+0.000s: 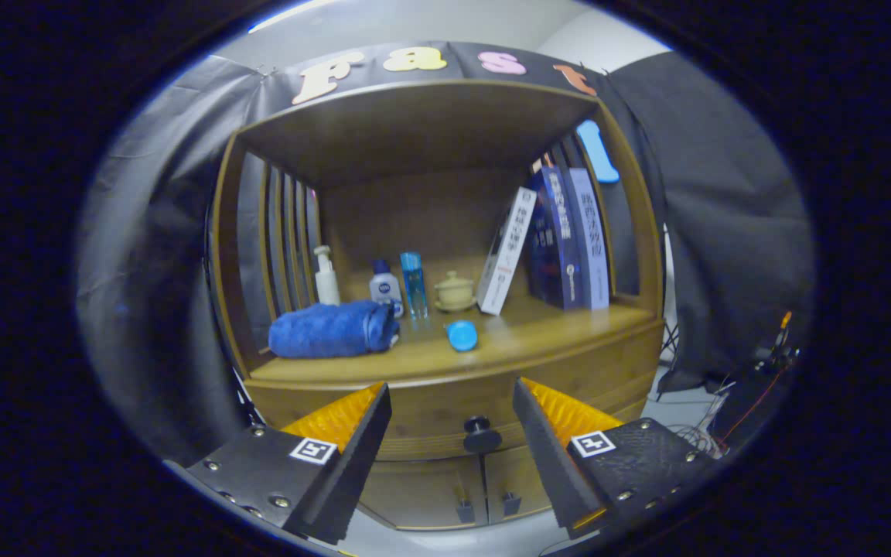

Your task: Pull open the drawer, take out the items inside it, and place them on the countertop above the cabinet.

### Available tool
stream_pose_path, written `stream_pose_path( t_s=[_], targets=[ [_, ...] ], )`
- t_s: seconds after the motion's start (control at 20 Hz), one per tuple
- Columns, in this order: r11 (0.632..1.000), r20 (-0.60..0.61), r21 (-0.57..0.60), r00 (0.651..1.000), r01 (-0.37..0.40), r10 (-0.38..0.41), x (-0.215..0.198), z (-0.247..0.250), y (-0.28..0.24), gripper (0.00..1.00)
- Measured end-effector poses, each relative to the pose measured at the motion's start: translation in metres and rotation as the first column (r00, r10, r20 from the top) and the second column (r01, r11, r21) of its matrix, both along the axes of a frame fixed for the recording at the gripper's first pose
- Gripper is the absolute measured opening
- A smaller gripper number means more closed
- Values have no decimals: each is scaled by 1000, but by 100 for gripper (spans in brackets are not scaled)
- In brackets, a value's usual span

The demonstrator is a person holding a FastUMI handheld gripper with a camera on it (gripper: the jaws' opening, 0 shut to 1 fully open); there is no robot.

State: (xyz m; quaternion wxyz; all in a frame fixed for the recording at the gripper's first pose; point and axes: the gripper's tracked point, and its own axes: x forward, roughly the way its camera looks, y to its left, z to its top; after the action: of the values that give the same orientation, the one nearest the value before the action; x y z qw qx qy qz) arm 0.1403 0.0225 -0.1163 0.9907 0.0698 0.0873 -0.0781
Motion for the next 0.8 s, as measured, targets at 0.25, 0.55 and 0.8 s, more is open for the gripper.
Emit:
stream_pose_path(
  t_s=[0.25,0.55,0.8],
  targets=[
    [998,63,-55,998,7,-3,-26,55,2,94],
    [996,142,-86,990,1,11,-63,102,3,94],
    [992,192,-125,981,-12,36,-91,125,4,91]
  ],
)
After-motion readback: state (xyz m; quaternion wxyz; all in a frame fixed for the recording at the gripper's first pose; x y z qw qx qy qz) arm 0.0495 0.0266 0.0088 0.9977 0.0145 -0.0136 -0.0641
